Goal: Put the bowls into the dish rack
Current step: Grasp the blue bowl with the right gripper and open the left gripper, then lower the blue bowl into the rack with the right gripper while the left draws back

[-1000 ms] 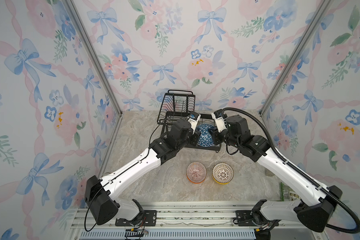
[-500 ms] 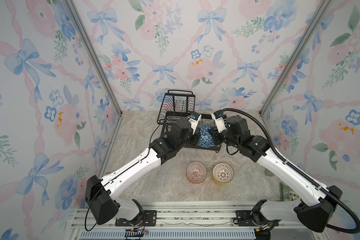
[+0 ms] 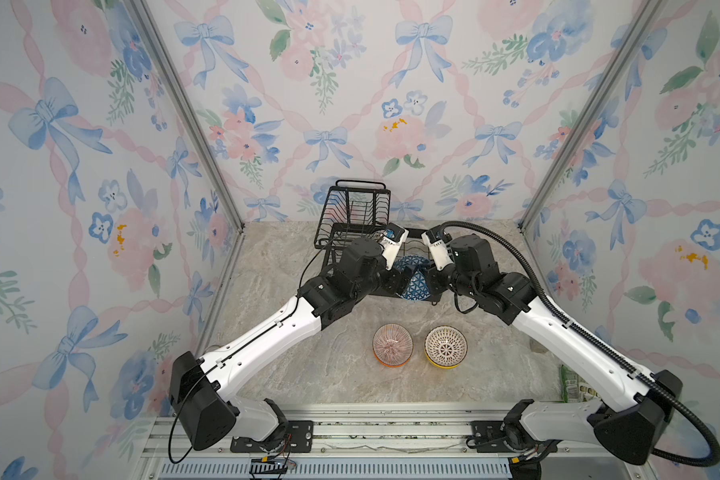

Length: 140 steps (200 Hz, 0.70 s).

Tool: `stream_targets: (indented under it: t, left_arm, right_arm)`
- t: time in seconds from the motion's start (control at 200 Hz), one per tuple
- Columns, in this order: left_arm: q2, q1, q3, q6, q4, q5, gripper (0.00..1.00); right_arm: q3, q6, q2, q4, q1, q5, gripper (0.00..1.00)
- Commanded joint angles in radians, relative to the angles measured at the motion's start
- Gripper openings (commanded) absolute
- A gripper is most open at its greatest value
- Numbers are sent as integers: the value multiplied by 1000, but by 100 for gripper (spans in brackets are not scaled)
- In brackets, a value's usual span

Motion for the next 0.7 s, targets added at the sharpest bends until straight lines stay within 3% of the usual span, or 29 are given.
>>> stream_targets:
  t: [0.0, 0.195, 0.4, 0.695]
  left_arm:
    - [-50, 30, -33, 7, 8, 60, 98]
    - [-98, 90, -108, -19, -9, 77, 98]
    - [-184, 155, -188, -45, -41, 72, 98]
    - [-264, 187, -264, -62, -122, 49, 98]
  right_arm:
    - [-11, -10, -40, 32, -24, -11, 0]
    - [-40, -68, -42, 69, -61, -46, 0]
    - [-83, -157, -31, 175, -112, 33, 0]
    - [-73, -295, 78, 384, -225, 24, 0]
